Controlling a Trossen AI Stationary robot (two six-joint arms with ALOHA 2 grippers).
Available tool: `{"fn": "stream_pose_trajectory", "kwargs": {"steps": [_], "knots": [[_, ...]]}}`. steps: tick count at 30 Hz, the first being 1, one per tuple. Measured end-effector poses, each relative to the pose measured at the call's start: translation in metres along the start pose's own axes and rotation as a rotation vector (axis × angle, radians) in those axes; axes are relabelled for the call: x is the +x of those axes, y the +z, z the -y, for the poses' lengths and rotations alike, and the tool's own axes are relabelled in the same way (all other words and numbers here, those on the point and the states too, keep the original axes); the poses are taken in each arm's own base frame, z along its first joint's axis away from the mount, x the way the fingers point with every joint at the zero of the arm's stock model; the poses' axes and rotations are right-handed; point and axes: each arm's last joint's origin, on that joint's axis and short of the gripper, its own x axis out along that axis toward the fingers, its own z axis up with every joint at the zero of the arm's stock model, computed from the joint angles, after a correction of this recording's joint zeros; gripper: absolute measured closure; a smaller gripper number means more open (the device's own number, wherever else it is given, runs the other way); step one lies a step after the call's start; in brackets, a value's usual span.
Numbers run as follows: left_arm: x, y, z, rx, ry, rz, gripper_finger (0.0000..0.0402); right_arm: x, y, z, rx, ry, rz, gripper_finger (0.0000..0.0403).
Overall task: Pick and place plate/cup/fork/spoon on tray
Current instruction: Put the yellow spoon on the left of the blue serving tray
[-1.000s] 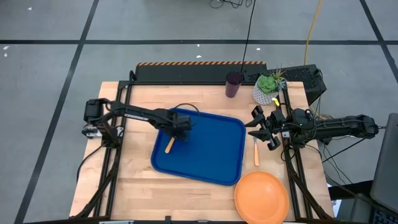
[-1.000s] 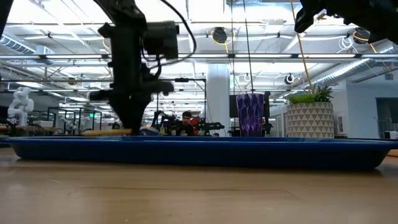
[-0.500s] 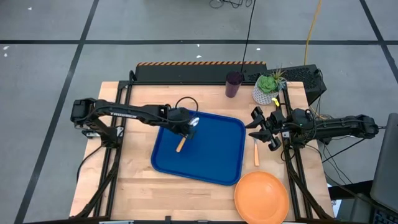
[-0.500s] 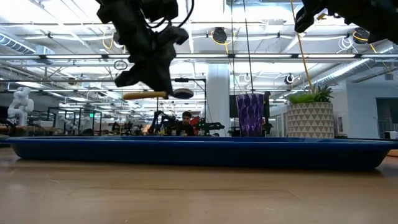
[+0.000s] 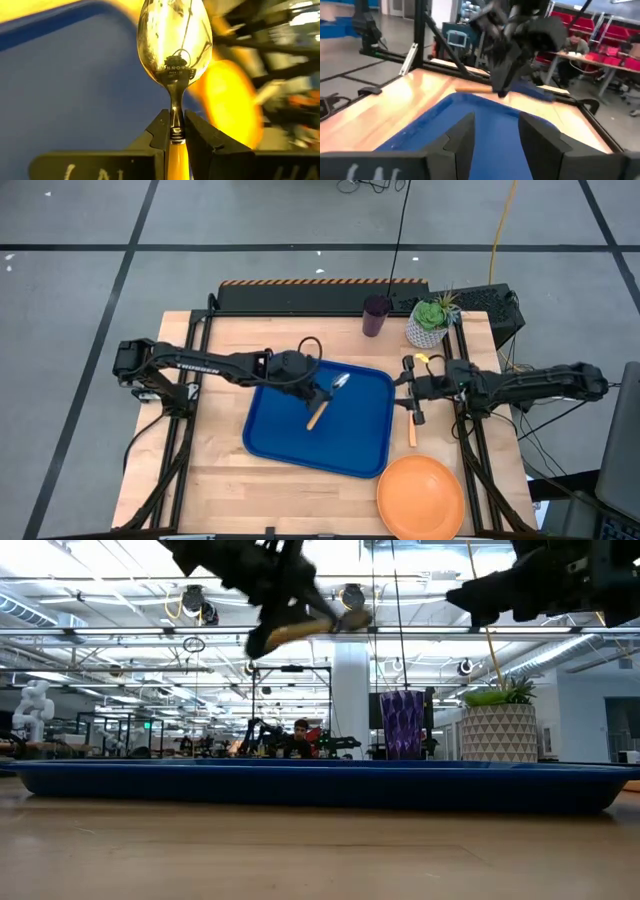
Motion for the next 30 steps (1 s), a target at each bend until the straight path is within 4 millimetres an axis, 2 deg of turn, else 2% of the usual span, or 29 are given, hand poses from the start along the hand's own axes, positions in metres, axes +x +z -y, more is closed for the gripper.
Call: {"fn": "stream_pose_trajectory", "kwargs": {"steps": [4, 6, 11, 14, 21, 26, 30], "knots": [[-0.002, 0.01, 0.018, 0.057, -0.221, 0.063, 0.036, 0.007, 0.005, -0.002, -0.015, 0.009, 0.072, 0.0259], [-0.002, 0.009, 0.023, 0.059, -0.274, 0.058, 0.036, 0.011, 0.006, -0.004, -0.038, 0.023, 0.102, 0.0259], [0.005, -0.013, 0.023, -0.012, -0.196, -0.094, 0.036, 0.02, 0.009, -0.011, -0.12, 0.05, 0.17, 0.0259], [0.006, -0.021, 0.027, -0.028, -0.185, -0.128, 0.036, 0.026, 0.009, -0.014, -0.157, 0.06, 0.194, 0.0259], [0.006, -0.028, 0.036, -0.079, -0.21, -0.155, 0.036, 0.038, -0.004, -0.016, -0.261, 0.068, 0.148, 0.0259], [0.006, -0.031, 0.039, -0.088, -0.216, -0.162, 0.036, 0.042, -0.002, -0.016, -0.274, 0.047, 0.21, 0.0259], [0.006, -0.034, 0.039, -0.097, -0.204, -0.181, 0.036, 0.047, -0.008, -0.017, -0.279, 0.056, 0.183, 0.0259]]}}
